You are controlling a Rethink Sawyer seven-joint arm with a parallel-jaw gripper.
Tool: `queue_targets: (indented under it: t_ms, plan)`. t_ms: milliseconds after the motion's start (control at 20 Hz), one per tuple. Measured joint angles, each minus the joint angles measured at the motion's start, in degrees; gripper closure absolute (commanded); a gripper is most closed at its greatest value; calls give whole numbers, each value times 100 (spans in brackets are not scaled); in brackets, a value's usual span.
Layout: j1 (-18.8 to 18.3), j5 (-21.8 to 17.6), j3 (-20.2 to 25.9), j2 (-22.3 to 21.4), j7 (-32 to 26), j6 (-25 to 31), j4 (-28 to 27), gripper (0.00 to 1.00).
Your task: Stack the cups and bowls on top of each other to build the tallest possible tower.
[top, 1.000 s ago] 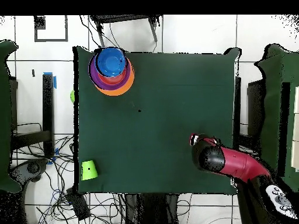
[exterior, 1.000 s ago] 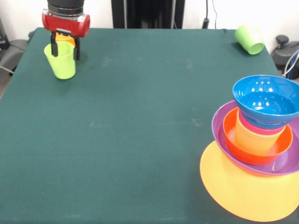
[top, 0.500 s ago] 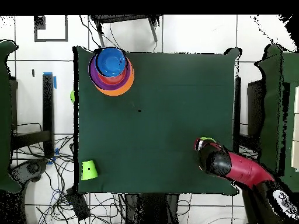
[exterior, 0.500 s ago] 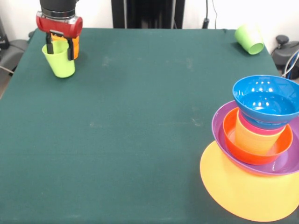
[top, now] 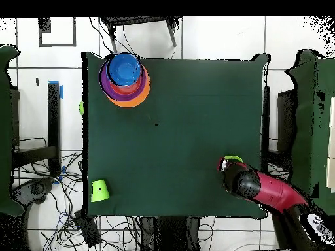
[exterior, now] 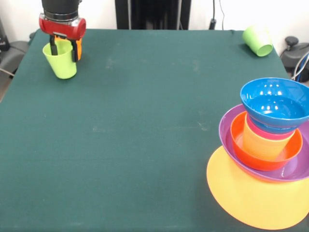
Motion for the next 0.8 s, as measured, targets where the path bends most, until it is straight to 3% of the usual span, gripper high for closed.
queue_targets:
  t_ms: [200, 250, 800]
  plan:
    - [-33, 0, 26, 4, 0, 57, 5, 0]
    - [-33, 1, 44, 3, 0, 69, 7, 100]
    - [50, -1, 95, -8, 0, 97, 13, 100]
